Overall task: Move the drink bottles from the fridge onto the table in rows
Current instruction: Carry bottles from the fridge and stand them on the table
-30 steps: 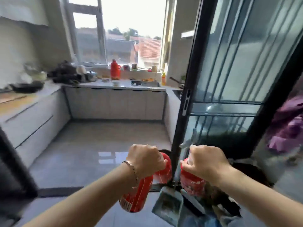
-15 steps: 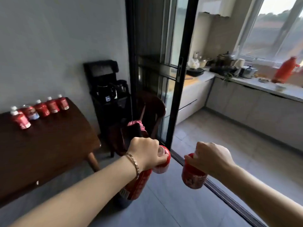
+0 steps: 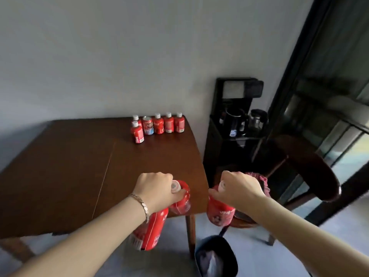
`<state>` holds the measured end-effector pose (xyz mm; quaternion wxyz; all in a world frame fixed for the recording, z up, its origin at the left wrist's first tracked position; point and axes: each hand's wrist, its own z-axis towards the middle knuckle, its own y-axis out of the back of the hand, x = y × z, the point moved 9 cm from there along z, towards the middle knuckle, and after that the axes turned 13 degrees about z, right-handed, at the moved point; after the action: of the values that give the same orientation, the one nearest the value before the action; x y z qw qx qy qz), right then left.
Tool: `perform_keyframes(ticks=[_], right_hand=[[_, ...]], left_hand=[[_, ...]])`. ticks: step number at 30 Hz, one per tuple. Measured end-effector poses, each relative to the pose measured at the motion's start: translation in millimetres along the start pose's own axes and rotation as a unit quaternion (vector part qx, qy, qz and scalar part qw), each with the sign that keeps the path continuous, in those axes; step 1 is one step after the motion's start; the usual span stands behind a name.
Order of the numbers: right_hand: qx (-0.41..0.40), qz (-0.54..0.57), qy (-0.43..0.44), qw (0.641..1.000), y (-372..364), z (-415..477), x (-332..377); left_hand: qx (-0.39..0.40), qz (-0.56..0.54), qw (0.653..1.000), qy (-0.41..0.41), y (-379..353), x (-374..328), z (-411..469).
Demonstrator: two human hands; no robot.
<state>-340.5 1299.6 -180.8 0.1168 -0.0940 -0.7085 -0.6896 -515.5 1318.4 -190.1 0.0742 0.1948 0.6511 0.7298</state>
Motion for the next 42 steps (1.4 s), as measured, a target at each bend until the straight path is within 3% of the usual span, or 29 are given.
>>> perform_keyframes(ticks=[4,10,16,21,32,38,42], right_hand=[[0.026,0.004,0.050,0.998,-18.5,98.7,35.1],[0.066,0.066,0.025,0.995,-60.9,226.4,74.0],[0.134,0.152,-0.054,0.978,-122.0,329.4,101.1],[0.144,0.222,-0.122,0.957,-157.0,409.7,118.5],[0.114,0.253,-0.147,0.949,-222.9,546.0,141.9],[0.109,0.354,-0.225,0.901,-259.6,576.4,133.6],[0.163,0.390,-0.198,0.884,-258.7,573.1,135.4]], left_hand=[[0.015,-0.001,0.997,0.079,-18.0,77.0,45.1],[0.021,0.008,0.988,0.154,-56.2,178.8,99.4],[0.029,0.023,0.992,0.123,-102.7,256.1,164.0],[0.042,0.019,0.996,0.072,-135.2,307.7,219.9],[0.060,-0.030,0.998,0.018,-209.2,336.2,289.4],[0.074,-0.044,0.996,0.012,-229.1,325.6,300.1],[0.082,-0.051,0.995,0.014,-232.8,317.3,310.4]])
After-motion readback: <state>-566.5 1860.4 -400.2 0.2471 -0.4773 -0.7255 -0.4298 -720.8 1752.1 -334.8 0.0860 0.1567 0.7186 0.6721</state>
